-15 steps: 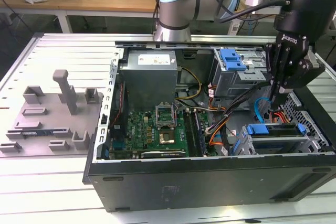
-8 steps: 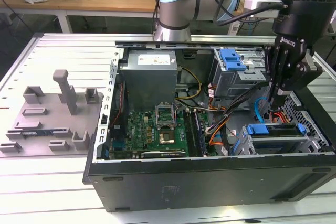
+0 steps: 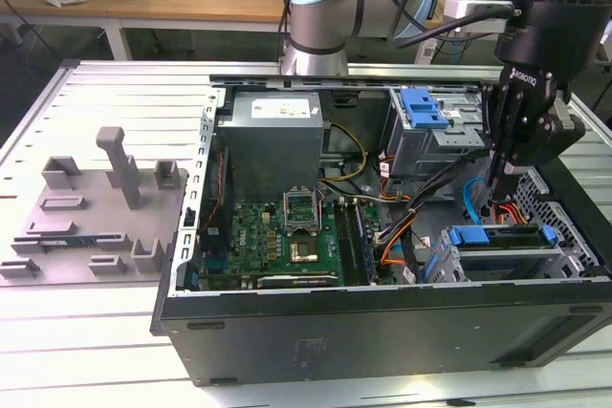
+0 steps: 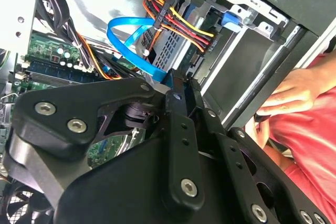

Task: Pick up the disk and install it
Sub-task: 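Insert the second disk wire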

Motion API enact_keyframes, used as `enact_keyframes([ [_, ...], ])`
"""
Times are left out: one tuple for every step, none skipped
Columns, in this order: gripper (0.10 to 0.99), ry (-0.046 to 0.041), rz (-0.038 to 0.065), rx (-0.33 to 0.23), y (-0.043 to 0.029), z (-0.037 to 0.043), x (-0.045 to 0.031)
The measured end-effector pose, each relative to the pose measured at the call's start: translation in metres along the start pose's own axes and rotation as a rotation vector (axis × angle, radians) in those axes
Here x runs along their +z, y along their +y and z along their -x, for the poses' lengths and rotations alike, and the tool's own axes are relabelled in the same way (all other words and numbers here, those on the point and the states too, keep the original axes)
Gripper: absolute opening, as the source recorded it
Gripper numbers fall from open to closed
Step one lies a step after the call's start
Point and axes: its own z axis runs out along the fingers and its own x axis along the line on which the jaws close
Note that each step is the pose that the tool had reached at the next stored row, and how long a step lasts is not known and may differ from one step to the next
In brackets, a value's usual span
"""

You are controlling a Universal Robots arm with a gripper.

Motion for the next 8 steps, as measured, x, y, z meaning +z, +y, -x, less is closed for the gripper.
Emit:
enact_keyframes([
  [0.212,0.0,0.0,0.0,0.0,0.0001,0.0002],
  [0.212,0.0001,0.0,0.0,-0.0001,0.0001,0.0003],
  [0.212,0.0001,0.001,0.0,-0.0002,0.0002,0.0006],
  [0.212,0.0001,0.001,0.0,-0.0001,0.0004,0.001],
  [0.212,0.0002,0.001,0.0,-0.0001,0.0005,0.0014],
  [0.212,0.0002,0.001,0.0,-0.0001,0.0006,0.0016],
  [0.212,0.0002,0.002,0.0,-0.0001,0.0007,0.0018],
  [0.227,0.0003,0.002,0.0,-0.0001,0.0008,0.0021],
])
